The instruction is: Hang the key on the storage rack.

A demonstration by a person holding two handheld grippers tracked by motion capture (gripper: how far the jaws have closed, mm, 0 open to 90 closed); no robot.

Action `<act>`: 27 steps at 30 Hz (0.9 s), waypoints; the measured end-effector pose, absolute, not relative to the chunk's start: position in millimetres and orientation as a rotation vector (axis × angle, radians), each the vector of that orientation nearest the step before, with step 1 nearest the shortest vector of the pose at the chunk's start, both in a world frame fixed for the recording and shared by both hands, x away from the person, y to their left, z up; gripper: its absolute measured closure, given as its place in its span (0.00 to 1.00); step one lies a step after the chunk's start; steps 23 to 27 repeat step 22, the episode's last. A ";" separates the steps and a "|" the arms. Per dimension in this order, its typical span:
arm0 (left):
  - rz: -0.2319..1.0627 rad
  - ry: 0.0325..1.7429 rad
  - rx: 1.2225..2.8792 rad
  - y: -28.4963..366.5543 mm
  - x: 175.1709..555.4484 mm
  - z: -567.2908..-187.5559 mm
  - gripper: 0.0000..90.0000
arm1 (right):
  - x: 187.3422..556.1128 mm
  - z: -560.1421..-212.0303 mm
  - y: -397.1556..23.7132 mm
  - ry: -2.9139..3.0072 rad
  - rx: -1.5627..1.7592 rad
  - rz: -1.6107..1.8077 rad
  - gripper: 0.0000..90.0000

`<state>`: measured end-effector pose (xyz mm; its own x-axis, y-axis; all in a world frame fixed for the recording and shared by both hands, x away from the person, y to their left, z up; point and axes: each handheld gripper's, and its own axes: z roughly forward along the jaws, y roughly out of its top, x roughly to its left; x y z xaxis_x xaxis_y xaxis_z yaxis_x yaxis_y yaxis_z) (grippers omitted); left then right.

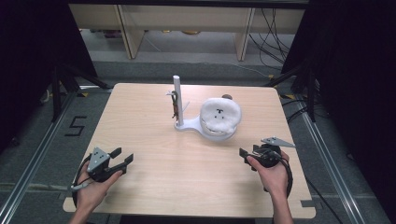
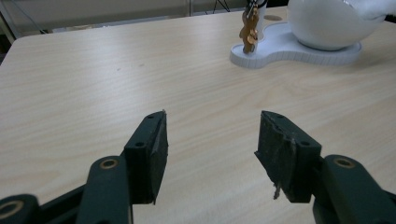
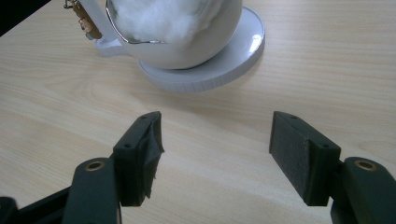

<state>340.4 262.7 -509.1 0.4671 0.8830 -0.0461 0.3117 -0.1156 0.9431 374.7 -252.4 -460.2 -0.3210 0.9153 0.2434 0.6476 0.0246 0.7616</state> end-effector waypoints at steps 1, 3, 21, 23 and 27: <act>0.695 1.047 1.673 263.3 337.5 -511.5 0.47 | 376.8 -462.1 -254.9 2.012 1.538 1.186 0.39; 0.715 1.036 1.648 264.1 333.6 -516.9 0.46 | 377.6 -464.9 -253.2 2.010 1.550 1.194 0.39; 0.732 1.029 1.620 267.3 333.0 -524.0 0.43 | 378.6 -480.6 -241.9 2.036 1.578 1.190 0.37; 0.732 1.029 1.620 267.3 333.0 -524.0 0.42 | 378.6 -480.6 -241.9 2.036 1.578 1.190 0.37; 0.732 1.029 1.620 267.3 333.0 -524.0 0.42 | 378.6 -480.6 -241.9 2.036 1.578 1.190 0.37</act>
